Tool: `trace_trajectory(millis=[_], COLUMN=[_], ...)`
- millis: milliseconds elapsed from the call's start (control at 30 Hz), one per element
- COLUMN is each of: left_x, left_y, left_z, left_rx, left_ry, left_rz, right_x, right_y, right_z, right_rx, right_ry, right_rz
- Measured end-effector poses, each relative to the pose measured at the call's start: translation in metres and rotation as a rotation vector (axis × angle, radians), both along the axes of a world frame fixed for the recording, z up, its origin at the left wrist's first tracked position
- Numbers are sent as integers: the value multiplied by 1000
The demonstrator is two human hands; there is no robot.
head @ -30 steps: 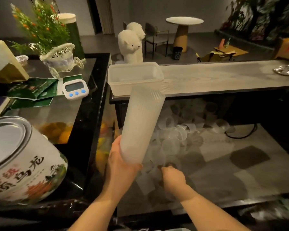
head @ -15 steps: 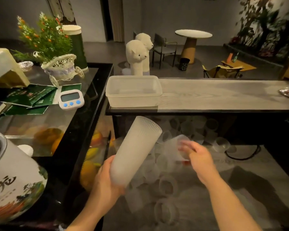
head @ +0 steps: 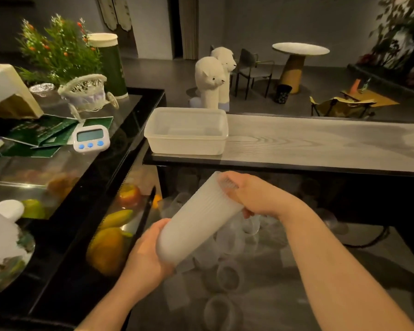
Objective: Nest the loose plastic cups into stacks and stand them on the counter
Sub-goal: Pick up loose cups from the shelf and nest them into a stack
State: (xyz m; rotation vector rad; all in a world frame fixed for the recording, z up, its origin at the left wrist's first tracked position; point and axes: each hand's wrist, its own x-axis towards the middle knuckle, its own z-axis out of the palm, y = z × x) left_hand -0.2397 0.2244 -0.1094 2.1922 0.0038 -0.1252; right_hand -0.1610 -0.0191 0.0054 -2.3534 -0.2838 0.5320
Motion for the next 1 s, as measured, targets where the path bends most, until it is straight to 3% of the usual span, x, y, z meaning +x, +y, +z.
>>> trace_trajectory(millis=[67,133,200,233,333,400,533,700,800,1000], left_x=[2,5,7,9,16,18,16,14,18,23], left_y=[1,3,5,7,13,16,21,25,24,19], left_z=[-7,-11,-12,-12,-13,-13,-14,-13,-15,-11], left_rx=[37,18,-39,-55,-26,14,-1,28,104,152], left_ry=[0,-8,-16,-20,4,19,32,87,123,176], left_rz=[29,66,119,137,171,175,152,131,76,7], right_x=[6,20,33,38,51,46,42,41,30,9], right_y=[-2,-13,-34,-46,-73,-69,-64,-56,-48,-36], right_z=[-12,-46,-104,-139,-240,-256,-243,-197,-153,-88], right_rx=[191,355,214,111,-26,-75,-103,266,489,443], right_ry=[36,5,-77,-17,194,211,194,168,13,-375], right_rz=[-71,-340,-640,-727,-795,-815,-843,-971,-985,-685])
